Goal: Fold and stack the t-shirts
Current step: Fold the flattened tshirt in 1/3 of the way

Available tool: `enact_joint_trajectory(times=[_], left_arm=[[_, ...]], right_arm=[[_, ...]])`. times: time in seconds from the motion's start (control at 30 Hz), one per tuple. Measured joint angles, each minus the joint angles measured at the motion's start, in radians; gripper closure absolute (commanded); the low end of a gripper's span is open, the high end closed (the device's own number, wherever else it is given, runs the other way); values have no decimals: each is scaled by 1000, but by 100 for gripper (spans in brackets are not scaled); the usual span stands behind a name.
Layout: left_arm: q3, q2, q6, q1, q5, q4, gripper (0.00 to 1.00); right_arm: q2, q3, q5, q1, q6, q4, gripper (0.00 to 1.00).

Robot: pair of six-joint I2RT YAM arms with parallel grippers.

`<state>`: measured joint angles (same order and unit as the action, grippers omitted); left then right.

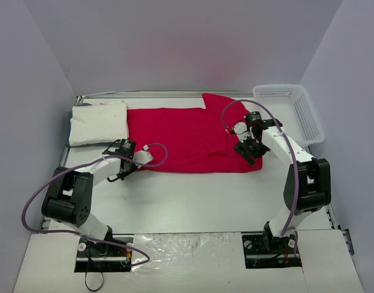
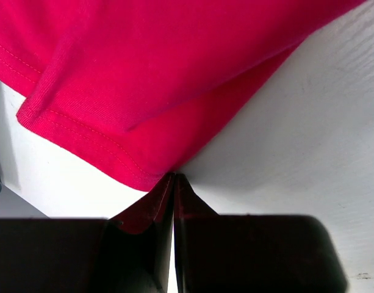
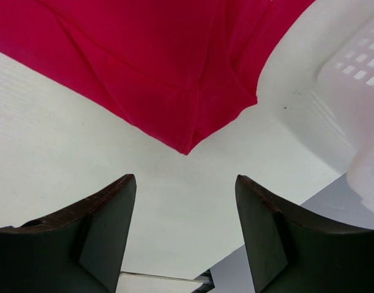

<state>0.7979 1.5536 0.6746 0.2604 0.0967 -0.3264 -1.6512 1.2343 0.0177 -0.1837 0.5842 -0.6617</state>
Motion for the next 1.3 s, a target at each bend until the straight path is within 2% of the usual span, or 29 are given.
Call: enact_joint_trajectory(times=[0.23, 0.7, 0.8, 0.83, 0.9, 0.93, 1.03, 1.3], left_arm=[[1, 1, -3, 0, -3, 3, 98], [5, -4, -21, 0, -19, -6, 98], [5, -5, -22, 0, -18, -8, 98], [5, -5, -23, 0, -18, -8, 97], [5, -5, -23, 0, -18, -8, 98], [5, -5, -23, 0, -18, -9, 98], [5, -7, -23, 0, -18, -13, 98], [5, -122, -17, -3, -7, -41, 98]], right_arm=[[-12, -52, -45, 50, 34, -1, 41], [-145, -54, -152, 128, 103, 16, 47], [-164, -54, -169, 139, 117, 21, 59], [-170, -54, -173, 145, 121, 23, 70], [-179, -54, -177, 156, 129, 26, 81], [-182, -54, -179, 162, 130, 27, 90], [-182, -54, -181, 172, 136, 30, 100], [-114, -77, -180, 214, 153, 27, 100]])
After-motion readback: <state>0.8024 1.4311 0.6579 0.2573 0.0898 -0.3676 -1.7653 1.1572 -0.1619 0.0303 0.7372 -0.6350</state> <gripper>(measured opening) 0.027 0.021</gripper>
